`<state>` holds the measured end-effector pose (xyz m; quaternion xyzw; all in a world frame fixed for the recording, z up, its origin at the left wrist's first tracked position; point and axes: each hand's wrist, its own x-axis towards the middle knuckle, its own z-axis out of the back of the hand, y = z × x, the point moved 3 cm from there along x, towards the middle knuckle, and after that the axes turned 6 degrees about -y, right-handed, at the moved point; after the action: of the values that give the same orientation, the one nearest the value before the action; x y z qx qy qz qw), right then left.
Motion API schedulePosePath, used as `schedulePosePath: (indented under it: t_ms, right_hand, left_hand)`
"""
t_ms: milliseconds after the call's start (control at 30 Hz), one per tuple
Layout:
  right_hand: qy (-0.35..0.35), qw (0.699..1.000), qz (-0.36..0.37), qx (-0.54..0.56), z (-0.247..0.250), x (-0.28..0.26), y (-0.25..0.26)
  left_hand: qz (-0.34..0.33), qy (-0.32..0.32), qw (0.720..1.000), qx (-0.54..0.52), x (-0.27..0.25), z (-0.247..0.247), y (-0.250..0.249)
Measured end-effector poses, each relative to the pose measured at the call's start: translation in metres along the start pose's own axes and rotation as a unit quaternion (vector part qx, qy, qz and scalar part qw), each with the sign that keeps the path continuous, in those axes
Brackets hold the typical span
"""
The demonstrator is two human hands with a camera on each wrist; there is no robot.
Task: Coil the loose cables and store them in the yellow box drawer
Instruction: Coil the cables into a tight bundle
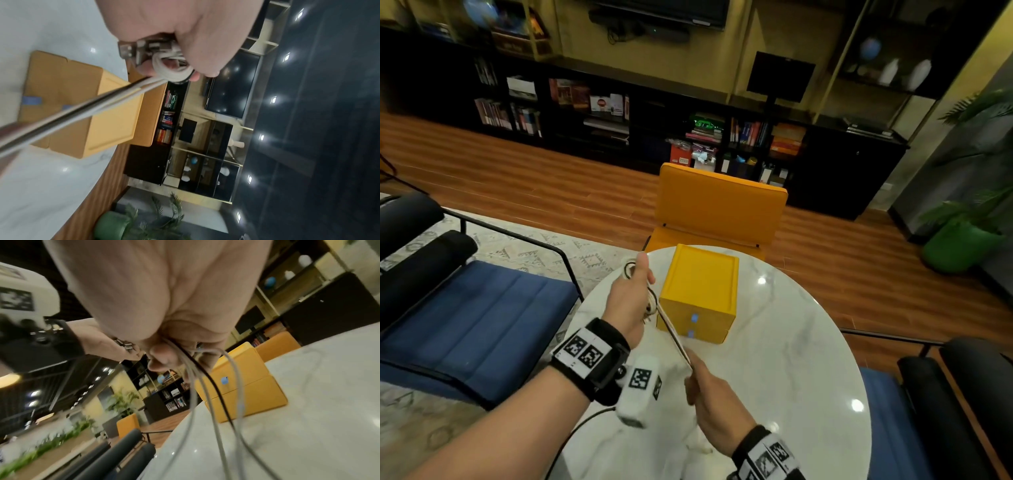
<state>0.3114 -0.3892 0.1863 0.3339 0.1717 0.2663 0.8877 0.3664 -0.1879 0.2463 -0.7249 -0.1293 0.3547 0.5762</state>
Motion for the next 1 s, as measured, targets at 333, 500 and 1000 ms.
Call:
schedulePosePath:
  t_ms: [333,500,1000]
  right_hand:
    - [-0.079,0.976,0.200,-0.018,0.070,-0.020,0.037]
    - [-0.214,0.959,0.182,-0.026,0.113,0.029,0.034]
    - [-0.200,0.978,0.054,0.017,0.072,0.059,0.023]
  left_hand:
    - [-0.107,0.150,0.964,0.193,-0.006,0.004,0.010]
    - [-0.087,0.280,0.912,0.287,-0.045,-0.011,0.008]
    - [-0.063,0.346,0.914,0.203,-0.045,-0.002,0.021]
